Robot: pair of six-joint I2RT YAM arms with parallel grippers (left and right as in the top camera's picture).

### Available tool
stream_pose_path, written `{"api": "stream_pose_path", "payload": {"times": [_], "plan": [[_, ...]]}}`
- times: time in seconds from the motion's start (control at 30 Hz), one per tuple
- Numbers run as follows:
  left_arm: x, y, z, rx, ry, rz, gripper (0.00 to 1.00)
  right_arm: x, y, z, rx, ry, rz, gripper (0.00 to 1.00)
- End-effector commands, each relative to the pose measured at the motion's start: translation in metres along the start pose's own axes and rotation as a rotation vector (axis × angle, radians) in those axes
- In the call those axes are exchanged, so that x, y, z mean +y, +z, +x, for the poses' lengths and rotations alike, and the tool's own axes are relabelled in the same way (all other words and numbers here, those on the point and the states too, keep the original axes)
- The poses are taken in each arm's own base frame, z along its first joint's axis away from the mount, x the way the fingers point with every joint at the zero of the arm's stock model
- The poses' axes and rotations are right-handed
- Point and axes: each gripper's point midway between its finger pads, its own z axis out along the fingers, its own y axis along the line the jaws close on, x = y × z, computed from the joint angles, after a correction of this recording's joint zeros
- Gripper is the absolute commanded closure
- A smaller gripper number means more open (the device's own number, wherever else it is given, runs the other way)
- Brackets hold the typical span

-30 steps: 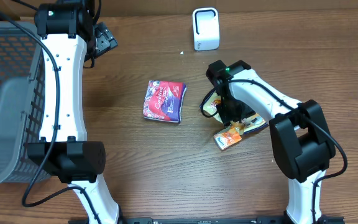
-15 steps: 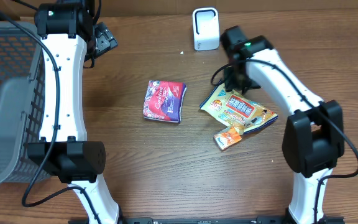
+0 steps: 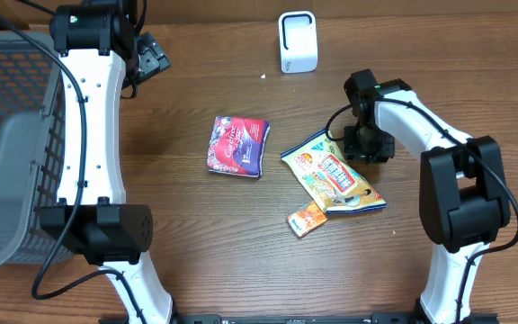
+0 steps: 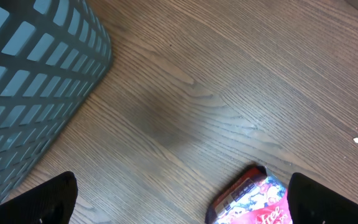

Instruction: Scan the item barcode

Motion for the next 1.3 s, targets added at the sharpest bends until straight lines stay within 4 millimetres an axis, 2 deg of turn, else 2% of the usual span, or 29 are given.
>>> {"api": "stream_pose_path", "payload": {"times": [0.0, 0.1, 0.17, 0.27, 0.33, 0.43, 0.5, 0.67, 0.87, 0.97, 1.1, 1.27], "plan": [[0.0, 0.005, 0.0, 0.006, -0.011, -0.009, 0.0, -0.035, -0.015, -0.015, -0.044, 0.124, 0.099, 0.67], [0.0, 0.005, 0.0, 0.006, -0.011, -0.009, 0.0, -0.04, -0.032, -0.02, -0.045, 0.142, 0.079, 0.67], [0.0, 0.005, 0.0, 0.006, -0.011, -0.009, 0.0, -0.034, -0.05, -0.021, -0.037, 0.12, 0.03, 0.67], [0.0, 0.005, 0.0, 0.006, -0.011, -0.009, 0.0, -0.007, -0.075, -0.017, -0.007, 0.008, -0.132, 0.67], [0.0, 0.005, 0.0, 0.006, -0.011, -0.009, 0.0, 0.017, -0.09, -0.01, 0.017, -0.079, -0.271, 0.67], [0.0, 0.005, 0.0, 0.006, -0.011, -0.009, 0.0, 0.049, -0.1, 0.002, 0.05, -0.182, -0.44, 0.67], [0.0, 0.005, 0.0, 0.006, -0.011, -0.009, 0.0, 0.056, -0.096, 0.01, 0.067, -0.22, -0.445, 0.67], [0.0, 0.005, 0.0, 0.006, -0.011, -0.009, 0.0, 0.056, -0.068, 0.015, 0.063, -0.209, -0.34, 0.67], [0.0, 0.005, 0.0, 0.006, -0.011, -0.009, 0.0, 0.056, -0.019, 0.022, 0.076, -0.158, -0.301, 0.67], [0.0, 0.005, 0.0, 0.006, -0.011, -0.009, 0.0, 0.042, 0.002, 0.022, 0.062, -0.09, -0.233, 0.68], [0.0, 0.004, 0.0, 0.006, -0.011, -0.008, 0.0, 0.024, 0.007, 0.016, 0.048, -0.007, -0.171, 0.69], [0.0, 0.005, 0.0, 0.006, -0.011, -0.009, 0.0, -0.001, -0.002, -0.005, -0.001, 0.099, -0.105, 0.7]]}}
